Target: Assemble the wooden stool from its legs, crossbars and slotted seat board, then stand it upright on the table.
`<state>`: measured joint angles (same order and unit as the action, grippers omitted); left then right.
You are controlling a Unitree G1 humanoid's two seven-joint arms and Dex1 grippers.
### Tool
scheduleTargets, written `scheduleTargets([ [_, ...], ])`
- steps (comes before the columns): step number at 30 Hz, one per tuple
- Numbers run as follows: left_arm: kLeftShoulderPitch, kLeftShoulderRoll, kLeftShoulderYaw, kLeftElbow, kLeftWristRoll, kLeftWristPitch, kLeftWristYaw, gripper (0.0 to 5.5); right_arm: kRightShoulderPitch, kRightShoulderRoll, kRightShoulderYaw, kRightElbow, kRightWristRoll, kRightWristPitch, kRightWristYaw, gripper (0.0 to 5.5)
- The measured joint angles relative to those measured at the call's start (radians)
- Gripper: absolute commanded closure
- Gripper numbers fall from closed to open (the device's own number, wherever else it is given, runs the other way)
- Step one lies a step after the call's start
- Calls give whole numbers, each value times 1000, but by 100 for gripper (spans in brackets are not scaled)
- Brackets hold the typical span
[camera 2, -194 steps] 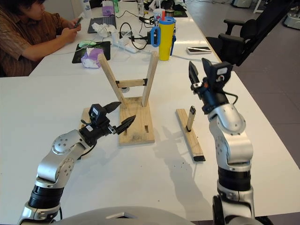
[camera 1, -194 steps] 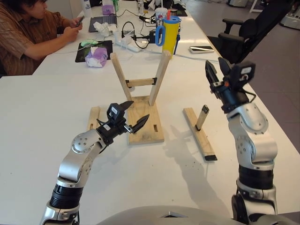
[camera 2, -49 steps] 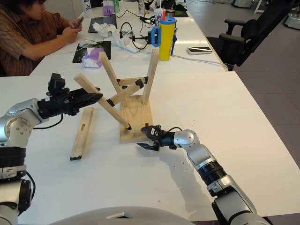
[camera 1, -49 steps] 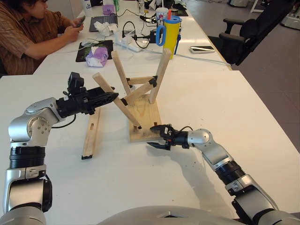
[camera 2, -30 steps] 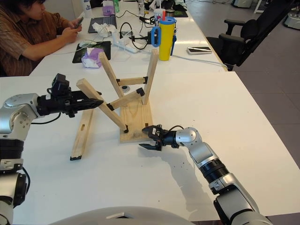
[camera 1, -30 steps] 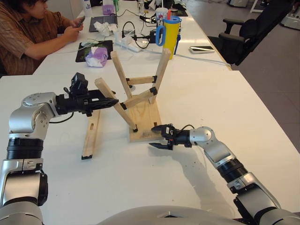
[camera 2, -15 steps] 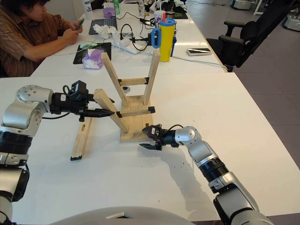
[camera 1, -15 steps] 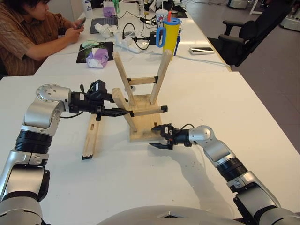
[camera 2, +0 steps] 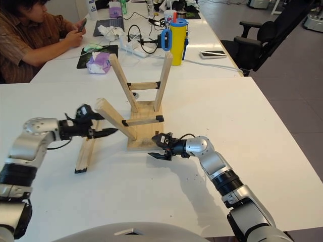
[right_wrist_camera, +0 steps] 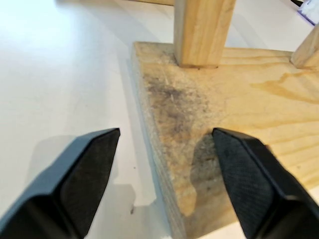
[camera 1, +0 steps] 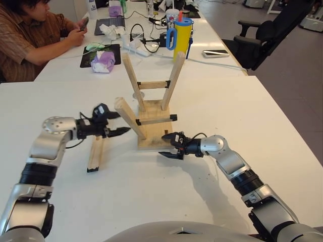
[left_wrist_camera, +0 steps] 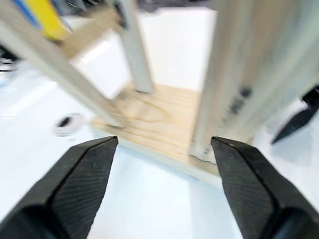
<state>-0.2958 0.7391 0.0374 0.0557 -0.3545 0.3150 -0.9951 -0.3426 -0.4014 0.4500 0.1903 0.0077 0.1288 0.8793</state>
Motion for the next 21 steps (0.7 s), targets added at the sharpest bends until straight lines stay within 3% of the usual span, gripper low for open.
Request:
scheduleTargets([
  [6,201,-107,187,-222,23,193,407,122,137,44,-37,-153,47,115,-102,208],
  [9,397,-184,207,-391,45,340,557,122,199,77,-42,-223,61,167,-155,208],
  [13,533,-249,231,-525,52,502,677,122,226,104,-37,-257,60,202,-193,208],
  [21,538,-318,207,-613,48,682,780,122,191,143,-5,-226,49,212,-210,208],
])
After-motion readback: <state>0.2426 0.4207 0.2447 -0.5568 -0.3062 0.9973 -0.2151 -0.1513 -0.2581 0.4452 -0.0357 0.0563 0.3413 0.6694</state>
